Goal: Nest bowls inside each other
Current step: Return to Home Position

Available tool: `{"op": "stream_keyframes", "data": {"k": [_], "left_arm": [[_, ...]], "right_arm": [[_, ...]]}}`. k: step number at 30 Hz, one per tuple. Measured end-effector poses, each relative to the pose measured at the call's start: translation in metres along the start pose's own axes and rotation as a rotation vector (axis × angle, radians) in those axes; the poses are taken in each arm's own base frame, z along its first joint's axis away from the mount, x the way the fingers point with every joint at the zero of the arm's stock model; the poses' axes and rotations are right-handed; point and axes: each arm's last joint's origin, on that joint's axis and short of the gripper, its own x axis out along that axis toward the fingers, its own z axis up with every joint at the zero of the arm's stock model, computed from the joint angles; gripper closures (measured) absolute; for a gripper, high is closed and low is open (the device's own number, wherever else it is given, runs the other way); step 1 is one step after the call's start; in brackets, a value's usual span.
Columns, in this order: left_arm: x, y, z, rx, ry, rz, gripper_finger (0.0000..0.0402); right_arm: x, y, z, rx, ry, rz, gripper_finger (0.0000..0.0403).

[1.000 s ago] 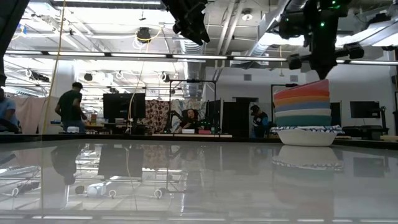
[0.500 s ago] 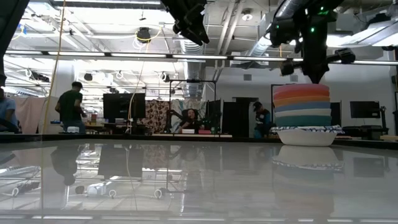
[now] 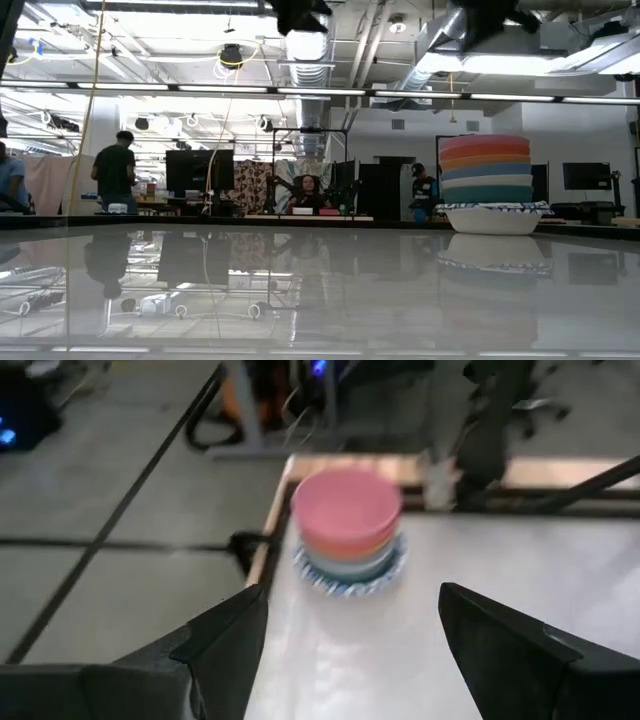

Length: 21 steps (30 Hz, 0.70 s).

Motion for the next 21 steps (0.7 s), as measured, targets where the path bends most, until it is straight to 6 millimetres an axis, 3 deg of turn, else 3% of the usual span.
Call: {"op": "stream_keyframes", "data": {"k": [7,13,21], "left_arm": [[-0.045,-0.016,0.023,-0.035,-0.142,-0.075,0.0118],[-0.09,-0.032,0.04,-0.075,-0.248,-0.078,0.0118],[-0.141,-0.059,0.049,-0.033,-0.319,-0.048,0.0118]], "right_arm": [[-0.054,-0.003,0.023,-0.09,-0.166,0.683,0.0385],[-0.083,-0.019,0.025,-0.015,-0.237,0.81,0.0385],[-0.104,-0.036,0.025,0.063,-0.276,0.889,0.0381]]}}
